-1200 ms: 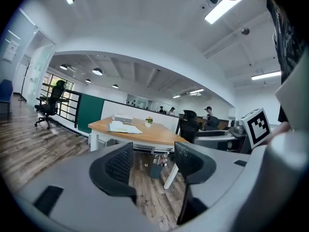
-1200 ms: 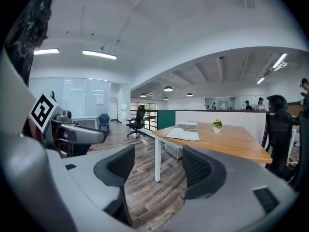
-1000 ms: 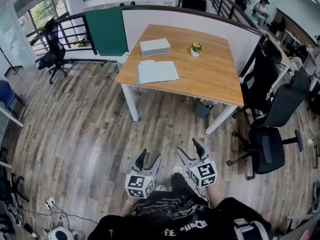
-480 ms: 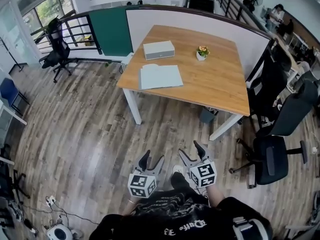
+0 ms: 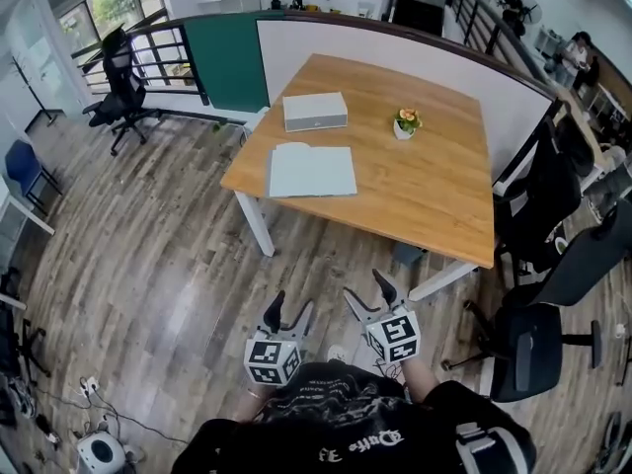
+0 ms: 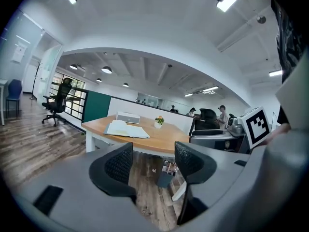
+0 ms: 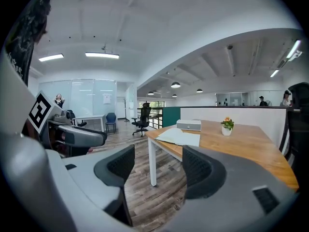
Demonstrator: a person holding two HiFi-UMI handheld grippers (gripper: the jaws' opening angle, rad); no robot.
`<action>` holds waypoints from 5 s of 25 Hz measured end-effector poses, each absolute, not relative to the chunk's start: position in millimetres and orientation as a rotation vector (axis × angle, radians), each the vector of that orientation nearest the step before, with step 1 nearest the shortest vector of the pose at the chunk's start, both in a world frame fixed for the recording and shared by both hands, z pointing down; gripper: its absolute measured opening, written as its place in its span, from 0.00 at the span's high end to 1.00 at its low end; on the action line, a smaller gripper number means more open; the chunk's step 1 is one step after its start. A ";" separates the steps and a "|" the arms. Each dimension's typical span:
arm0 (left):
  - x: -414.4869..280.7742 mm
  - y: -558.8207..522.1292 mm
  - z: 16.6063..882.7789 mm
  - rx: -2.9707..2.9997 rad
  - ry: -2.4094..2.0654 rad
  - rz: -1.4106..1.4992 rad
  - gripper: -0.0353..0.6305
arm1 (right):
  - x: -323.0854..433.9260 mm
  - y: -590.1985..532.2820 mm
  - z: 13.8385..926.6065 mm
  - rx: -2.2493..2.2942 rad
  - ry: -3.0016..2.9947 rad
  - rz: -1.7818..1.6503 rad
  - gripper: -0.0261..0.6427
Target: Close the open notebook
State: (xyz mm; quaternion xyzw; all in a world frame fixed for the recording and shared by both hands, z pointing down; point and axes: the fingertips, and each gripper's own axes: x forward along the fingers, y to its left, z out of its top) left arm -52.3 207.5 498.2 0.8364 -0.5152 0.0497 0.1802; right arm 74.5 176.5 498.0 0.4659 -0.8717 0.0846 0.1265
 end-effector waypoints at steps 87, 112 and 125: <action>-147.2 -225.3 630.8 1.681 -1.629 0.438 0.44 | 34.1 -214.5 564.1 1.217 -2.412 0.457 0.57; -158.7 -215.2 664.2 1.383 -1.696 0.424 0.43 | 54.3 -232.0 575.6 1.138 -2.404 0.448 0.60; -163.3 -207.2 656.2 1.487 -1.814 0.618 0.86 | 50.3 -221.6 578.9 1.132 -2.405 0.454 0.63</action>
